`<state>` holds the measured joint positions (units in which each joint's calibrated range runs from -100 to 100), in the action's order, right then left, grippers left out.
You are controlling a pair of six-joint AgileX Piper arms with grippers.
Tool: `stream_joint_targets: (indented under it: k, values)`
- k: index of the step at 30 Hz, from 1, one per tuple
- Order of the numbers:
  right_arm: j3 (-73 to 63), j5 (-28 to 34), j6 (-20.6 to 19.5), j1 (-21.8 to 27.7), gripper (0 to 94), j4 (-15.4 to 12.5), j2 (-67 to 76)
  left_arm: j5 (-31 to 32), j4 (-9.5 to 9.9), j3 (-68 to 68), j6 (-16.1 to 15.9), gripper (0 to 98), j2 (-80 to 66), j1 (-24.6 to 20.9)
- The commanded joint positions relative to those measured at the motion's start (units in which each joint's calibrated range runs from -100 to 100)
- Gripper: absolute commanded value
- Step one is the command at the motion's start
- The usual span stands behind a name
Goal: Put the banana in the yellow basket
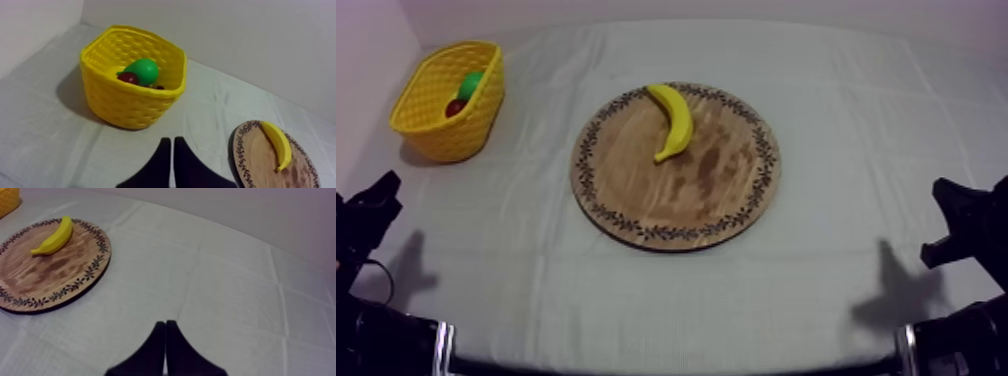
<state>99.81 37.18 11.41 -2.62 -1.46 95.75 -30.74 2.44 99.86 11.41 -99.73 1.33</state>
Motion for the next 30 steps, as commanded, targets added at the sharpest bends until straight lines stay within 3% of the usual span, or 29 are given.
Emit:
stream_joint_targets:
  k: [1, 14, 23, 30]
  values:
    - [0.0, 0.0, 0.0, 0.0, 0.3, 0.0, 0.0, -0.1, -0.22, 0.0, -0.3, 0.1, -0.3, 1.7]
    - [0.0, 0.0, 0.0, 0.0, 0.3, 0.0, 0.0, -1.5, -0.07, 0.0, -1.8, 0.1, -0.3, 1.7]
    - [0.0, 0.0, 0.0, 0.0, 0.3, 0.0, 0.0, -2.5, -0.13, -0.1, -0.7, 0.0, -0.2, 1.7]
    - [0.0, 0.0, 0.0, 0.0, 0.3, 0.0, 0.0, -2.9, -2.41, -1.6, -1.6, 0.0, 3.0, 2.7]
